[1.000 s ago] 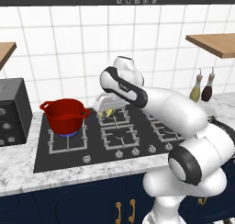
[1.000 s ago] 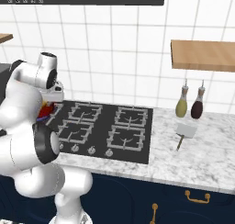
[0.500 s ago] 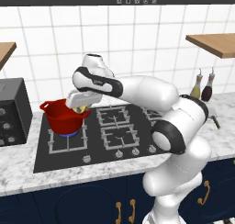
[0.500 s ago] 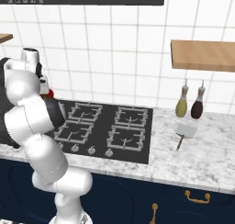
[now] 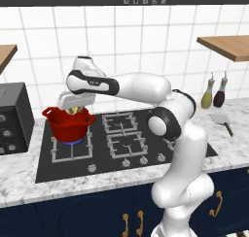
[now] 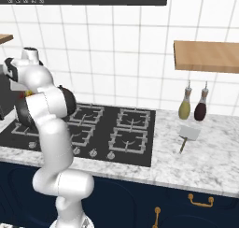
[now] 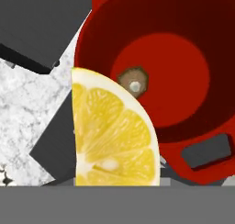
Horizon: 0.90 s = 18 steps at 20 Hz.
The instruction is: Put the mushroom and lemon wedge in the pot. Retrieve the spatula and lightly stir the vegetables in the pot.
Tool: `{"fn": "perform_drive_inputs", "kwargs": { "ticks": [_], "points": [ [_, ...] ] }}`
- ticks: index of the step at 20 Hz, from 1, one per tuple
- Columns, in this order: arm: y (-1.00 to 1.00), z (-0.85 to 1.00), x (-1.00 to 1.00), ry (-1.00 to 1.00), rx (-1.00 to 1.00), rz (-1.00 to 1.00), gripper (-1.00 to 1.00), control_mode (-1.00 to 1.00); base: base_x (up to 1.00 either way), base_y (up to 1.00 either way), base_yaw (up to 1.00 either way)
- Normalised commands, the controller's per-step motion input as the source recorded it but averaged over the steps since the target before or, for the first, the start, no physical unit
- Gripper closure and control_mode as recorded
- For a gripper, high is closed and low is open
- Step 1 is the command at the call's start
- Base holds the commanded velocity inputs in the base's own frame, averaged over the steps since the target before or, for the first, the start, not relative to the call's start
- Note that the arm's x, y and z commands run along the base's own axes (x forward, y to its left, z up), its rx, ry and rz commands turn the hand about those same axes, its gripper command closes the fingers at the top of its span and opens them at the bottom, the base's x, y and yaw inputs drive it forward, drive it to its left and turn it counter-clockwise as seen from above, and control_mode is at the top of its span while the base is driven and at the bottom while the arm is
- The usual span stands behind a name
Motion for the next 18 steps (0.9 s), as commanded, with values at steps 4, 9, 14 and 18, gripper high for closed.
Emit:
{"fn": "perform_drive_inputs", "kwargs": {
  "ticks": [4,9,14,18],
  "points": [
    [0.14,-0.38,0.44,0.00,0.00,0.00,1.00,-1.00,0.00,0.00,0.00],
    [0.06,-0.34,0.38,0.02,0.00,0.00,1.00,-1.00,0.00,0.00,0.00],
    [0.24,-0.22,0.14,0.00,0.04,-0.01,1.00,-1.00,0.00,0.00,0.00],
    [0.34,-0.11,0.15,0.00,0.02,-0.05,1.00,-1.00,0.00,0.00,0.00]
  ]
}}
